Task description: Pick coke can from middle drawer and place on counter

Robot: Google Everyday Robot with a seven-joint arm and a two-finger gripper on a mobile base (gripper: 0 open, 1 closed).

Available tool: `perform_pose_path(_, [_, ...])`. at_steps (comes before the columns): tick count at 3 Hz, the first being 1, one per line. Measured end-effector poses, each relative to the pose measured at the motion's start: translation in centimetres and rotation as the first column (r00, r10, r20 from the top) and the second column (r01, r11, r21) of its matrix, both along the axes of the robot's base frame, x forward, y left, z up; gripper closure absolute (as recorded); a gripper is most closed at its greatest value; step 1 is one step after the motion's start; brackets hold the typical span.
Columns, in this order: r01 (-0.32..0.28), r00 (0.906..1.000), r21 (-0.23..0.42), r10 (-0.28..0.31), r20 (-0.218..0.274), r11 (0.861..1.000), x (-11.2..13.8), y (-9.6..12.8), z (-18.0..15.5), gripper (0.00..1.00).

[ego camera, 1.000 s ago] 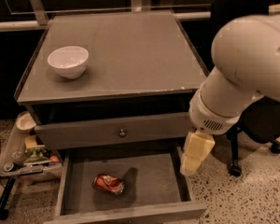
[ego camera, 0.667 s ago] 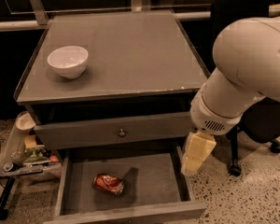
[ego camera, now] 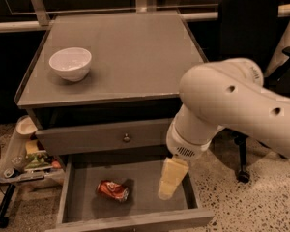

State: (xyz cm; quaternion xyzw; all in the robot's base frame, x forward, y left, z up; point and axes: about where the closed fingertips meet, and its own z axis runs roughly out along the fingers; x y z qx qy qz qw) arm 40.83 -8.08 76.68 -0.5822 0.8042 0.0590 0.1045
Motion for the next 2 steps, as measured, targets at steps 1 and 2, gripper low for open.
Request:
perform_pose_path(1, [0.02,0.9997,0.015,-0.02,-0.012,1.0,0.9,3.9,-4.0,0.0])
perform_pose_path(2, [0.059,0.9968,0.019,-0.058,-0.055,0.998,0.6,6.8,-7.4,0.0])
